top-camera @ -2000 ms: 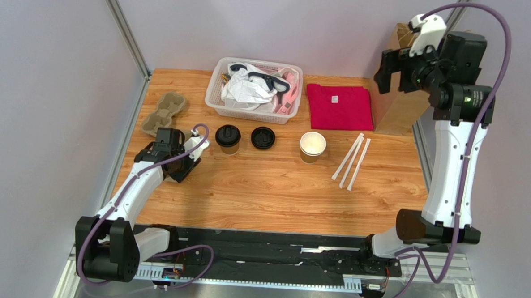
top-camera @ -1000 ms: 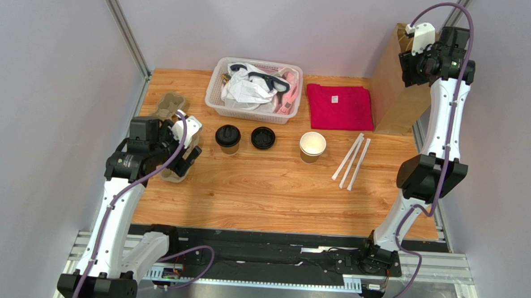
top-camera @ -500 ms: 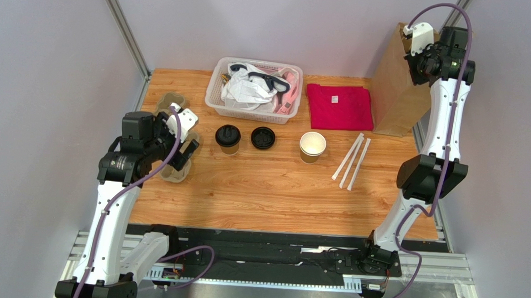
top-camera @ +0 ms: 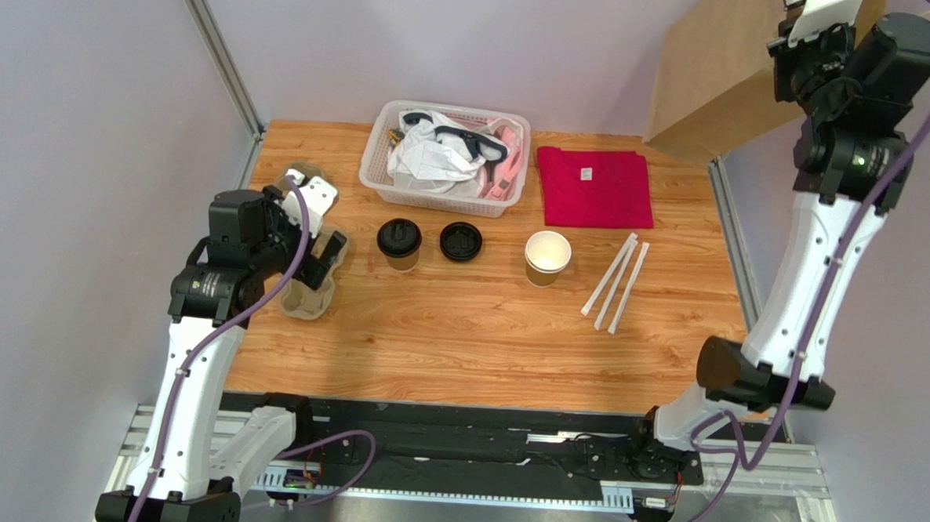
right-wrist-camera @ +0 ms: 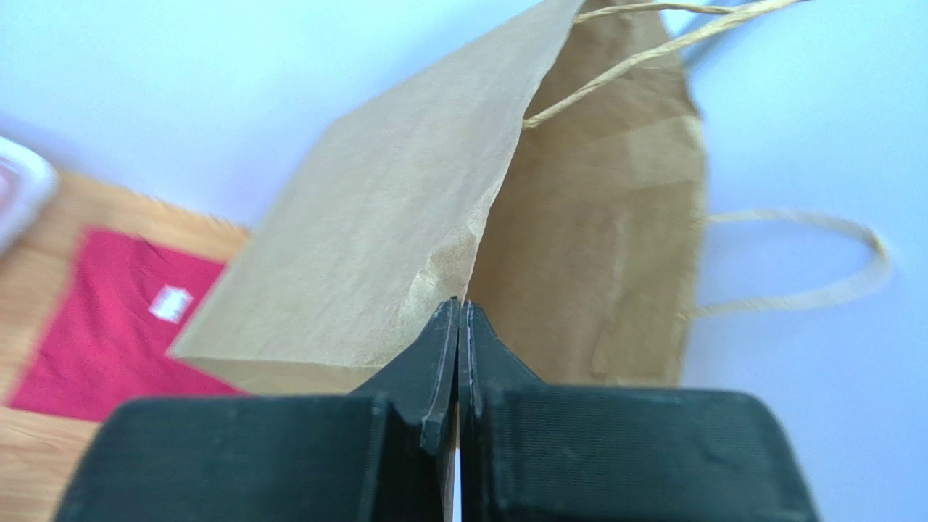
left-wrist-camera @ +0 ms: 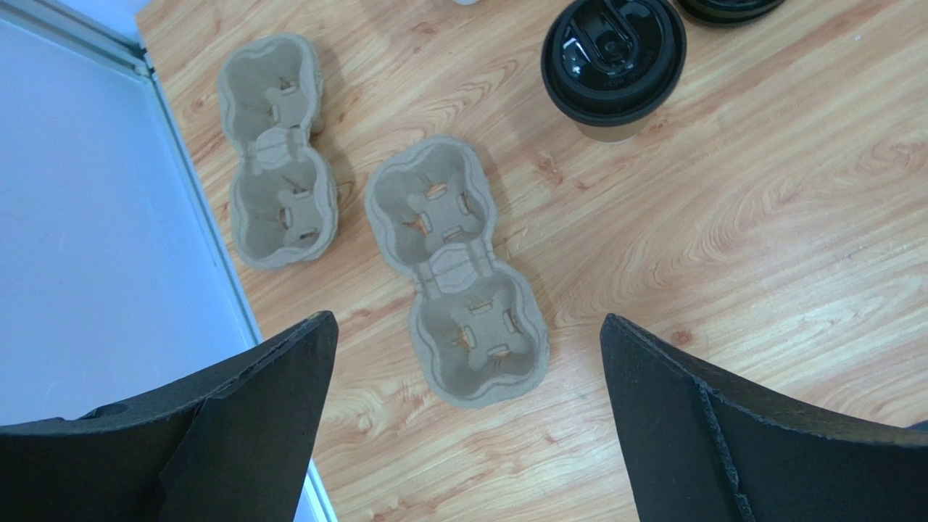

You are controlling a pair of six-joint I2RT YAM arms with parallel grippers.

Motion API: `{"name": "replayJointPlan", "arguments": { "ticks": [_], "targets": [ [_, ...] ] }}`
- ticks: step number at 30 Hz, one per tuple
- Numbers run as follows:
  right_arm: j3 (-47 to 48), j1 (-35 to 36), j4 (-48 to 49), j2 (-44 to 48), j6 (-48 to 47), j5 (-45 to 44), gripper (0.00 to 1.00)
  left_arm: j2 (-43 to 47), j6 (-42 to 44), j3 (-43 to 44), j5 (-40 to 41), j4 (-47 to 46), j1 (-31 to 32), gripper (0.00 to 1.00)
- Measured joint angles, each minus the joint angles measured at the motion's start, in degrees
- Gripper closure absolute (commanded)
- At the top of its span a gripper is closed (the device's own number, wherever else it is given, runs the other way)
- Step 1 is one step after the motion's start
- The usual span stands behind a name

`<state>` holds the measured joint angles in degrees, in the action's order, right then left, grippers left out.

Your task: Pack the takeout coffee

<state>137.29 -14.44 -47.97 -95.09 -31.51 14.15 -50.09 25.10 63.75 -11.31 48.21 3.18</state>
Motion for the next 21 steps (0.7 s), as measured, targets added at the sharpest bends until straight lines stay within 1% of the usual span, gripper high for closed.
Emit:
{"name": "replayJointPlan", "arguments": {
  "ticks": [6,9,11,13,15,21],
  "targets": [
    [-0.6,7.5,0.1,11.7,1.9,9.1,1.00,-3.3,-3.2,5.5,1.2,0.1,-0.1,0.01],
    [-1.4,14.0,-0.8,16.1,2.0,13.2,1.00,-5.4,-5.3,8.6,0.7,0.3,-0.2,0.01],
    [-3.6,19.6,-1.9,18.9,1.9,14.8,1.00,-6.3,-6.6,10.6,-0.1,0.7,-0.3,0.01],
    [-6.1,24.7,-3.4,21.2,1.9,15.0,1.00,-6.8,-8.0,12.3,-0.8,0.9,-0.4,0.01],
    [-7.1,28.3,-5.2,22.2,2.1,14.8,1.00,-7.2,-9.1,13.9,-1.7,1.3,-0.7,0.01],
    [-9.4,36.8,-12.3,22.8,3.5,14.6,1.00,-7.4,-12.6,17.6,-4.5,2.7,-1.4,0.01]
  ]
}}
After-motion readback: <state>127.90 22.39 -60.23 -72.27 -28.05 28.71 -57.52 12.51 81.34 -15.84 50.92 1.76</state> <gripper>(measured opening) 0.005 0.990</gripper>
